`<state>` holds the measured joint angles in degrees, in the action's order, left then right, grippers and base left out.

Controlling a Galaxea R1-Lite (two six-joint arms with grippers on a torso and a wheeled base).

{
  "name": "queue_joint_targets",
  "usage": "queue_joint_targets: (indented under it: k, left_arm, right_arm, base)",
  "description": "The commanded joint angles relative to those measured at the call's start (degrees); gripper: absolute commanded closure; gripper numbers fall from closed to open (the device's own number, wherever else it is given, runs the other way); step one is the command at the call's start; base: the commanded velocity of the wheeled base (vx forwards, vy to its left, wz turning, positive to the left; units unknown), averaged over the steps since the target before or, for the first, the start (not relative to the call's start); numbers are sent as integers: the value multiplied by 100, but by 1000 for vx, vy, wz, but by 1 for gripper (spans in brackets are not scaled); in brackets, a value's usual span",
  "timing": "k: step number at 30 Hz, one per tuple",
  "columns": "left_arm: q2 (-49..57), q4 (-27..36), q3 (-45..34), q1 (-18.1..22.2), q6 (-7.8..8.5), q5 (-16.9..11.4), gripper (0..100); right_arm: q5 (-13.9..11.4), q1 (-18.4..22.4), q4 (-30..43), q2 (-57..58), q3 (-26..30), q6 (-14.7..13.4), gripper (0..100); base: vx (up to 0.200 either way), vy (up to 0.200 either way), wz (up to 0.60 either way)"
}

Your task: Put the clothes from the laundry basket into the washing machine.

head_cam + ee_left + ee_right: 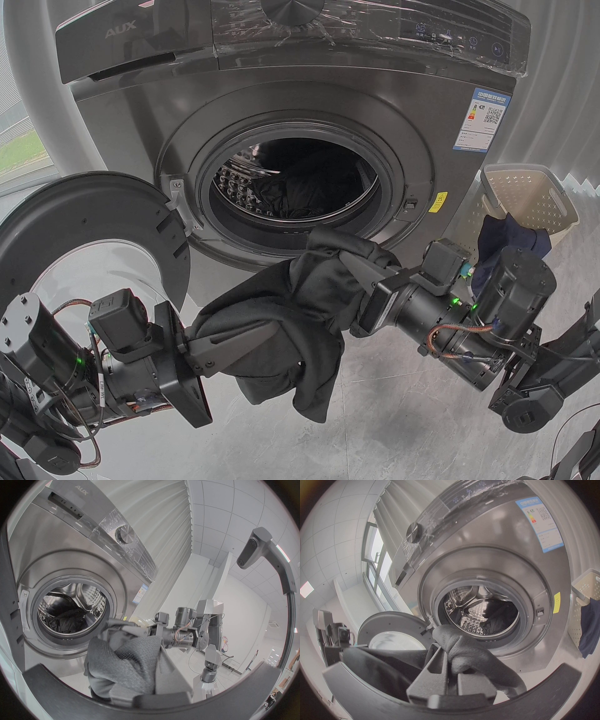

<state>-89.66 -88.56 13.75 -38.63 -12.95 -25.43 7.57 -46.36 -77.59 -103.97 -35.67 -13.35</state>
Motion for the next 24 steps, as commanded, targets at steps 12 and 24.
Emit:
queue_joint_targets:
  k: [12,24]
  left_arm:
    - [-60,6,576,75,-296,293,100]
    - [-368,15,901,101,-296,917,100]
  right_arm:
    - [-19,-154,-63,-62,1036,87,0]
    - [-19,48,-520,-53,1396,447,0]
  base:
    - [0,0,0]
    - [0,0,0]
